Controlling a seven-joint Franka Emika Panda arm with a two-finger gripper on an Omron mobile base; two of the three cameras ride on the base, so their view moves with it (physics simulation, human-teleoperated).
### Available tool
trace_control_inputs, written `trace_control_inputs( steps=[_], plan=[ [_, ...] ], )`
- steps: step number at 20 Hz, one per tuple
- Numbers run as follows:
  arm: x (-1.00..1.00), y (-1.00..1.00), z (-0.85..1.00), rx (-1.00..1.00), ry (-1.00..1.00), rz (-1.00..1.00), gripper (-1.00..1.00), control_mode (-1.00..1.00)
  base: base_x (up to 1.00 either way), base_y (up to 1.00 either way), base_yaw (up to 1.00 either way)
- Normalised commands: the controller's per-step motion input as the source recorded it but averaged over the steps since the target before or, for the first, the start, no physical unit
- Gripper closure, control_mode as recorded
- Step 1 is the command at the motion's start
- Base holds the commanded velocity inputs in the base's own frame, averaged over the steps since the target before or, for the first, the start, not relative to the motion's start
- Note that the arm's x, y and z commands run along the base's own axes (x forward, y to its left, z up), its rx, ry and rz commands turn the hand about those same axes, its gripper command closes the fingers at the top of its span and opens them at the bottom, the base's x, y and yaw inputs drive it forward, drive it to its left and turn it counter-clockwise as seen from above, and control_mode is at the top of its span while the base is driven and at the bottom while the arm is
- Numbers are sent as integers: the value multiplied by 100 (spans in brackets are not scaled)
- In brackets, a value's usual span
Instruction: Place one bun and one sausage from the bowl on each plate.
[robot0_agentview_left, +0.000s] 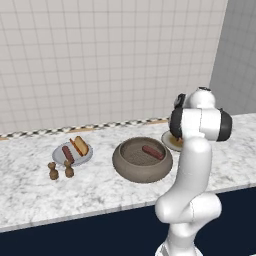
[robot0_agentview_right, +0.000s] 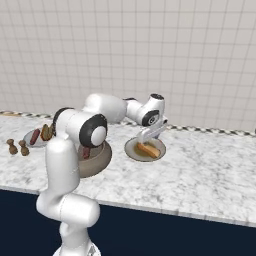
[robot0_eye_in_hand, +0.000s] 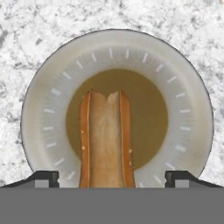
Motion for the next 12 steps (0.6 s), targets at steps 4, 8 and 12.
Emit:
trace_control_inputs(
  steps=[4,8,12],
  plan=[
    [-23,91,68,-2,0,-6,-100,-100,0,0,0],
    [-64,100,87,-6,0,-17,-100,-100,0,0,0],
    [-93,82,84,-10,0,-29,-100,-100,0,0,0]
  ],
)
